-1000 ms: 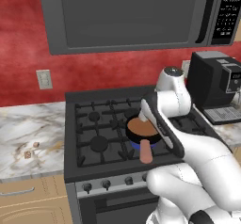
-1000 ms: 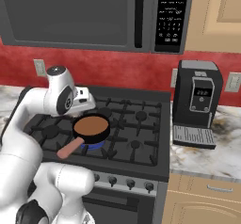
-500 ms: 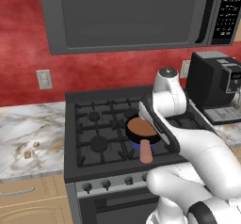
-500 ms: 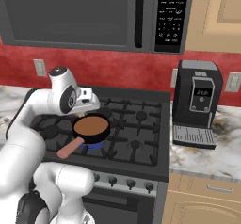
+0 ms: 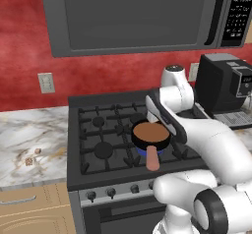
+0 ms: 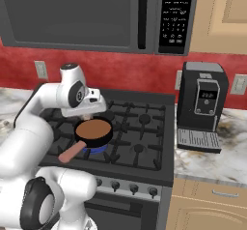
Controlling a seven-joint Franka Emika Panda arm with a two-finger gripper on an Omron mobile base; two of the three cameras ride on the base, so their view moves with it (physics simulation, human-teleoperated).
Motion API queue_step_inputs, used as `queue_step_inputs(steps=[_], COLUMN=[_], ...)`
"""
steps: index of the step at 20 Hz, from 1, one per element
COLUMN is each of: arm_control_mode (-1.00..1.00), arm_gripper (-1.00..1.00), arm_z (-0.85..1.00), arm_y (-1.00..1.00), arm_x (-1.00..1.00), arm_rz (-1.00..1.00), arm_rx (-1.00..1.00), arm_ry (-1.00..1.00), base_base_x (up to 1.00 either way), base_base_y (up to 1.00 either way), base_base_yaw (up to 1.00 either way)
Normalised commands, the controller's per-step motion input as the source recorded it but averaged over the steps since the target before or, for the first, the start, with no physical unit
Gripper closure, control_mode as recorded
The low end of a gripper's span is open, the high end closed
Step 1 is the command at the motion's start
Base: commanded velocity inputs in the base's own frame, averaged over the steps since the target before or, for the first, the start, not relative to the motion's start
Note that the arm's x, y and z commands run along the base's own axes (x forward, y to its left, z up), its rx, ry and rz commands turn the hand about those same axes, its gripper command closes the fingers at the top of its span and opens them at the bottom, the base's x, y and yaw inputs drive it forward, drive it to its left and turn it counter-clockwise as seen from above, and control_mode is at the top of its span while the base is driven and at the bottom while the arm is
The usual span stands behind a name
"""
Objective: Pick up the sugar cube(s) and place them in the saucepan with hot chocolate.
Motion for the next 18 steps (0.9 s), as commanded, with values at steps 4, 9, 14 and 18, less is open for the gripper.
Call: queue_step_inputs(steps=[4,9,14,18], arm_control_mode=[-1.00,-1.00,-1.00,-1.00], arm_gripper=[1.00,1.00,1.00,1.00], arm_z=[0.00,0.00,0.00,0.00], arm_y=[0.07,0.13,0.07,0.04], arm_x=[0.01,0.08,0.18,0.40], arm_rz=[0.00,-0.01,0.00,0.02], arm_rx=[0.00,0.00,0.00,0.00], arm_ry=[0.02,0.01,0.11,0.24], base_base_x=[0.00,0.00,0.00,0.00], base_base_y=[0.00,0.00,0.00,0.00], base_base_yaw=[0.00,0.00,0.00,0.00])
